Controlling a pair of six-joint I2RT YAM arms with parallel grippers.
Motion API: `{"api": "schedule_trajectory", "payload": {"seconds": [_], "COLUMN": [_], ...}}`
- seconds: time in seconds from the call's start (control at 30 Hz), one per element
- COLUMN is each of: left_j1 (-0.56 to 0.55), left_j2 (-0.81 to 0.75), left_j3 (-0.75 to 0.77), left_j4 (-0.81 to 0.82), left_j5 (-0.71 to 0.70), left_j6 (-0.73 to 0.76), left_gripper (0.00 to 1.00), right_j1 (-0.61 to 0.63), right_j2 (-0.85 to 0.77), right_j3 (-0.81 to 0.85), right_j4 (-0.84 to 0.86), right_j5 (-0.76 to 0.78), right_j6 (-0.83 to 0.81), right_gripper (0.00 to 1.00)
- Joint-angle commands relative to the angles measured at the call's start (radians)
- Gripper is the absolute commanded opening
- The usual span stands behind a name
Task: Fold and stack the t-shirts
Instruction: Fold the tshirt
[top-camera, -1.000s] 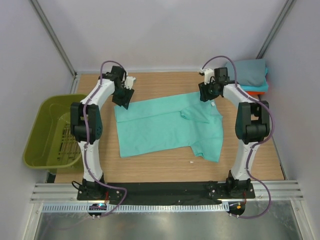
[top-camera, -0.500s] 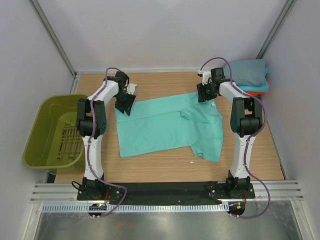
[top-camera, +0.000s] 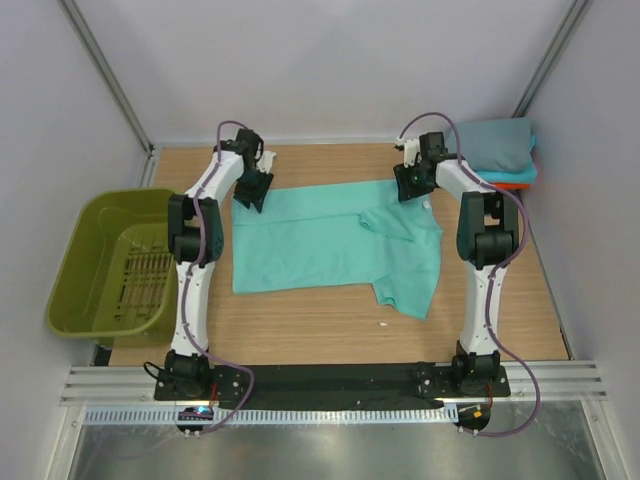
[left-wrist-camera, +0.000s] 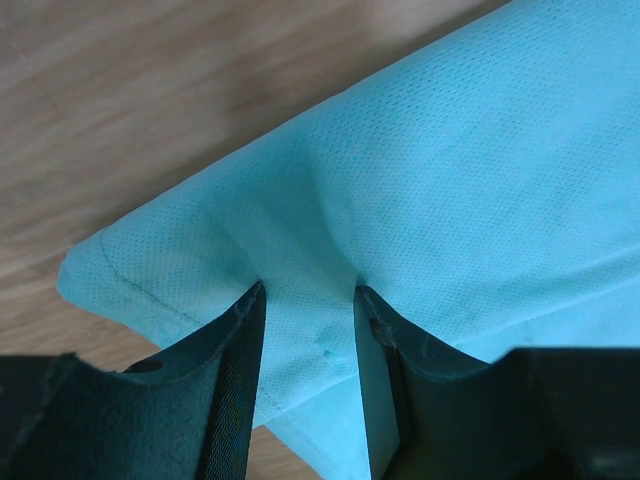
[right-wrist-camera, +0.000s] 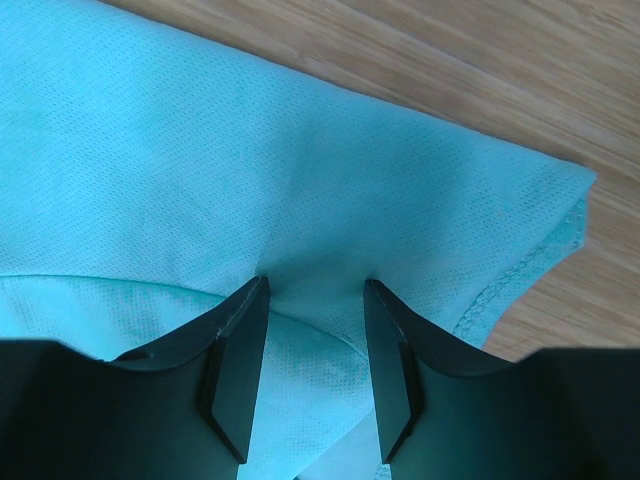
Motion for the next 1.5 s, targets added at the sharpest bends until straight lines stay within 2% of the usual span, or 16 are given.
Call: {"api": "schedule_trajectory", "payload": {"seconds": [0.0,0.4,0.5,0.53,0.6,0.63,0.67,0.7,0.77,0.93,1.03,1.17,1.3,1.37,1.43,1.47], "left_j1": [-0.001,-0.001,-0.003,-0.001,-0.001,-0.001,-0.003,-0.001,-0.006,-0.023,-0.023,-0.023,-0.023,-0.021,-0.033,-0.047], "left_j2": [0.095,0.159,0.081,-0.003,-0.107,-0.231,-0.288,-0.359,-0.507,-0.692,-0.779,-0.839,-0.850,-0.858,-0.873,-0.884], "left_j3": [0.060,0.256,0.261,0.246,0.162,0.128,0.078,-0.035,-0.149,-0.441,-0.536,-0.569,-0.514,-0.556,-0.624,-0.656], "left_j4": [0.034,0.100,0.072,0.063,0.057,0.057,0.060,0.093,0.104,0.138,0.185,0.224,0.160,0.150,0.168,0.169], "left_j5": [-0.027,-0.067,-0.059,-0.027,0.007,0.042,0.055,0.064,0.137,0.156,0.181,0.190,0.116,0.070,0.126,0.102], "left_j6": [-0.002,0.038,0.016,0.009,-0.013,-0.011,-0.011,-0.013,0.021,0.016,-0.067,-0.194,-0.244,-0.293,-0.213,-0.165], "left_gripper": [0.42,0.49,0.49,0.49,0.49,0.49,0.55,0.72,0.79,0.85,0.98,0.99,1.00,0.99,0.97,0.95], "right_j1": [0.006,0.021,0.022,0.022,0.024,0.024,0.026,0.029,0.041,0.074,0.120,0.157,0.171,0.176,0.194,0.205], "right_j2": [0.034,0.051,-0.013,-0.036,-0.144,-0.190,-0.229,-0.319,-0.410,-0.702,-0.820,-0.920,-0.977,-1.012,-1.046,-1.067], "right_j3": [0.041,0.088,0.105,0.113,0.113,0.102,0.084,0.022,-0.142,-0.497,-0.661,-0.784,-0.820,-0.847,-0.878,-0.925], "right_j4": [-0.002,0.036,0.013,-0.007,-0.027,-0.030,-0.027,-0.024,-0.011,0.019,0.039,0.024,-0.014,-0.014,-0.028,-0.033], "right_j5": [0.047,0.096,0.075,0.061,0.026,0.013,0.004,-0.016,-0.034,-0.065,-0.038,-0.002,0.009,0.013,0.013,0.013], "right_j6": [0.011,-0.016,-0.027,-0.030,-0.042,-0.077,-0.100,-0.139,-0.270,-0.482,-0.538,-0.561,-0.588,-0.588,-0.637,-0.668], "right_gripper": [0.49,0.49,0.50,0.49,0.50,0.50,0.50,0.50,0.50,0.50,0.50,0.51,0.52,0.52,0.53,0.53]}}
